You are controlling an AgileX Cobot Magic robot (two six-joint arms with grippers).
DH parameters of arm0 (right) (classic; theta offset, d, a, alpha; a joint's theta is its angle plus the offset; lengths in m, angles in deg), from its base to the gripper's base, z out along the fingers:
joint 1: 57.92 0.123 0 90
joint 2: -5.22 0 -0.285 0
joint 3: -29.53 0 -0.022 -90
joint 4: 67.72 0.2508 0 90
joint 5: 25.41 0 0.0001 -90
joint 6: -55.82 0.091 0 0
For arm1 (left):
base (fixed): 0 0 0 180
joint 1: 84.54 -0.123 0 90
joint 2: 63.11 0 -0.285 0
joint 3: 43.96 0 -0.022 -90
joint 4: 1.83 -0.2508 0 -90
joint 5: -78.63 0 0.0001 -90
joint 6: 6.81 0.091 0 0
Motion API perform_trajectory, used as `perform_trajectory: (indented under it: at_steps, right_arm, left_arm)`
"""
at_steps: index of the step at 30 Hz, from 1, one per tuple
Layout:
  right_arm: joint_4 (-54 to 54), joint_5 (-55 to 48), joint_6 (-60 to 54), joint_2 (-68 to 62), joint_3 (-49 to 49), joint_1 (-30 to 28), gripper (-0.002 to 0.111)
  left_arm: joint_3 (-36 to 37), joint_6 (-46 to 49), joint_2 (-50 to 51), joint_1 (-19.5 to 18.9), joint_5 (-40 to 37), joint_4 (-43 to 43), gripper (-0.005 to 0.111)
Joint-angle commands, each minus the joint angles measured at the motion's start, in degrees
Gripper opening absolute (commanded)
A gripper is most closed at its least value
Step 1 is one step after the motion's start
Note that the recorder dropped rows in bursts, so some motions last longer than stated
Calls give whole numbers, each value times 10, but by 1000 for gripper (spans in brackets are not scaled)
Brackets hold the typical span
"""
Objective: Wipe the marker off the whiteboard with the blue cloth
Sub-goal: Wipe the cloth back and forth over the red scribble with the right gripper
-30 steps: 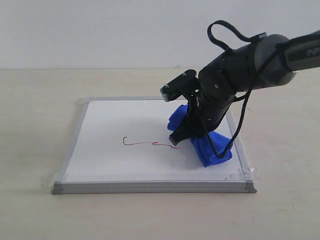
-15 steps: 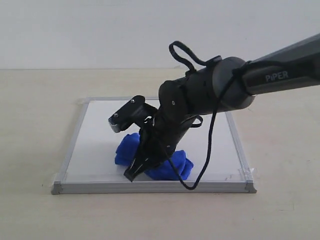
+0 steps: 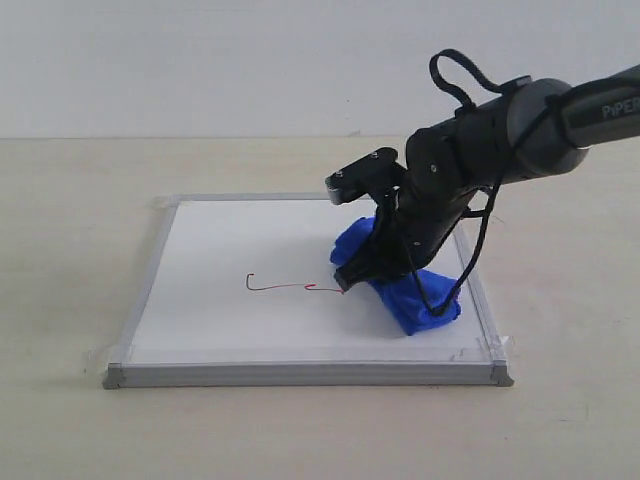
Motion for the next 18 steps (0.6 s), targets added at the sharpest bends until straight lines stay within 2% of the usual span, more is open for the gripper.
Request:
perform_trajectory:
  at_steps: [1,4,7,18]
  right_arm:
    - [107,-14,-107,-18,-5,63,0]
    - [163,-17,-183,-24,5,112,0]
    - [154,-63,-186,-35,46,123,0]
    - [-13,-111,27,-68,117,-6,0]
  left_arm:
    - [-2,4,-2,0,4,6,4]
    - [-2,4,-2,0,4,6,4]
    - [-2,4,-2,0,4,6,4]
    - [-2,4,-2,0,4,6,4]
